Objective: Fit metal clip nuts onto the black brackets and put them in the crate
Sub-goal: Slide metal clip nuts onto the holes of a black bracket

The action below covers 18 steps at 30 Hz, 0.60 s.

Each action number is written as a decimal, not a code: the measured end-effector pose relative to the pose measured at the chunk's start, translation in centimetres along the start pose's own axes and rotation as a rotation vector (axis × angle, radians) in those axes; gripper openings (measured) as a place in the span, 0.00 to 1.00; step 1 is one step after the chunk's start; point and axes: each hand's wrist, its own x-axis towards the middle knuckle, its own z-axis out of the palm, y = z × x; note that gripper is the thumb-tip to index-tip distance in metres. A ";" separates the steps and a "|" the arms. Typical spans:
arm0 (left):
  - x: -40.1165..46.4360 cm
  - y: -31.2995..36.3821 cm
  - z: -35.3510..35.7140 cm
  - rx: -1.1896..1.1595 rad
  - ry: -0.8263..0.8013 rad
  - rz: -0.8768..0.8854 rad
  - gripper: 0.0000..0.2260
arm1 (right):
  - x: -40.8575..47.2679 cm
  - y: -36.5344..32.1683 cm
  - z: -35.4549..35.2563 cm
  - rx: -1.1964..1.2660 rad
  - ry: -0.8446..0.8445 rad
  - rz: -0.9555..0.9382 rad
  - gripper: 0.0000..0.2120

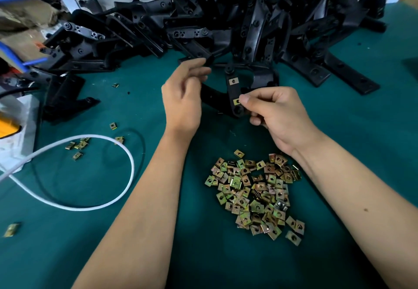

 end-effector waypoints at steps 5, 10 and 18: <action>-0.4 0.0 0.3 0.186 -0.614 0.009 0.41 | 0.2 0.1 -0.3 -0.085 0.071 -0.066 0.07; -1.0 0.3 1.6 0.299 -0.546 0.096 0.54 | 0.5 0.0 -0.8 -0.178 0.061 -0.049 0.05; -1.4 0.2 2.6 0.390 -0.485 0.293 0.48 | 0.2 -0.5 -0.7 -0.274 -0.007 -0.050 0.07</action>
